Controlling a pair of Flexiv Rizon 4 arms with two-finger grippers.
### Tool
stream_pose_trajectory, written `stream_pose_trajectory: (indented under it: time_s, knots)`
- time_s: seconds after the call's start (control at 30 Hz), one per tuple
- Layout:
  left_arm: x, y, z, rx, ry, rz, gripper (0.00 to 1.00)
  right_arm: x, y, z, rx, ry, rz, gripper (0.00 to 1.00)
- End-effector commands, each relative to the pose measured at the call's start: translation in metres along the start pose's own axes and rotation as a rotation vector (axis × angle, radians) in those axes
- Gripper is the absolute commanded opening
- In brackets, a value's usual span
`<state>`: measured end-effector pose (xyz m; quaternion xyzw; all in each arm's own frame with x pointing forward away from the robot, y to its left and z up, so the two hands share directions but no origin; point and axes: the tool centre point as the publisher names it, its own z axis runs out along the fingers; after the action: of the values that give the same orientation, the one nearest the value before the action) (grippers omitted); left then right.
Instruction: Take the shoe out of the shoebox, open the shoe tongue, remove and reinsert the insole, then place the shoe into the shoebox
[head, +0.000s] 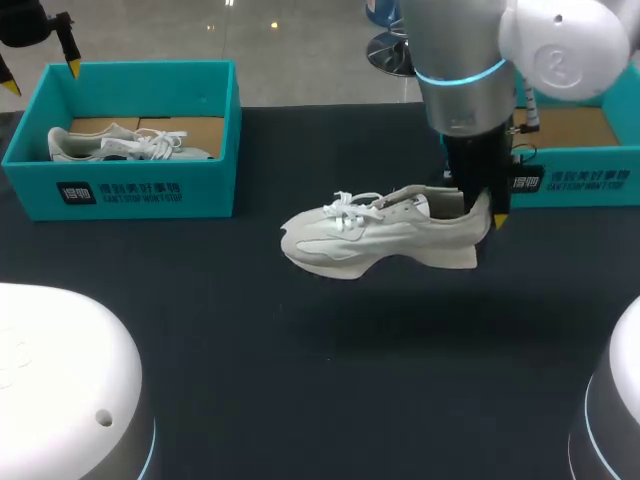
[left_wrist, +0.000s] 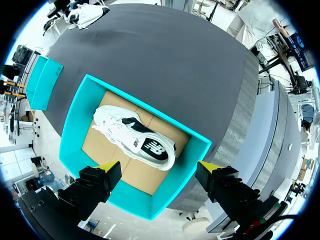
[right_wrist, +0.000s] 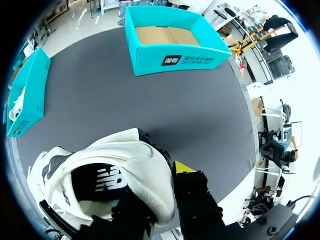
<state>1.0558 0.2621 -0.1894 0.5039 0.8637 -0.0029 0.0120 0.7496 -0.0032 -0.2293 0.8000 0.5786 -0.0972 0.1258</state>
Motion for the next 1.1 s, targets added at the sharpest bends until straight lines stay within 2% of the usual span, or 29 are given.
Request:
stream_pose_trajectory:
  time_s: [0.03,0.3,0.63,0.87,1.1]
  knots:
    - [0.0,0.0,0.0,0.0,0.002,0.001,1.0,0.015,-0.004,0.024,0.002,0.009,-0.007,0.0]
    - [0.0,0.0,0.0,0.0,0.002,0.001,1.0,0.052,-0.013,0.05,0.005,0.003,-0.074,0.0]
    - [0.0,0.0,0.0,0.0,0.002,0.001,1.0,0.086,-0.027,0.08,0.003,0.0,-0.132,0.0]
    - [0.0,0.0,0.0,0.0,0.002,0.001,1.0,0.1,-0.032,0.1,0.015,-0.008,-0.097,0.0]
    - [0.0,0.0,0.0,0.0,0.002,0.001,1.0,0.106,-0.036,0.116,0.024,-0.006,-0.064,0.0]
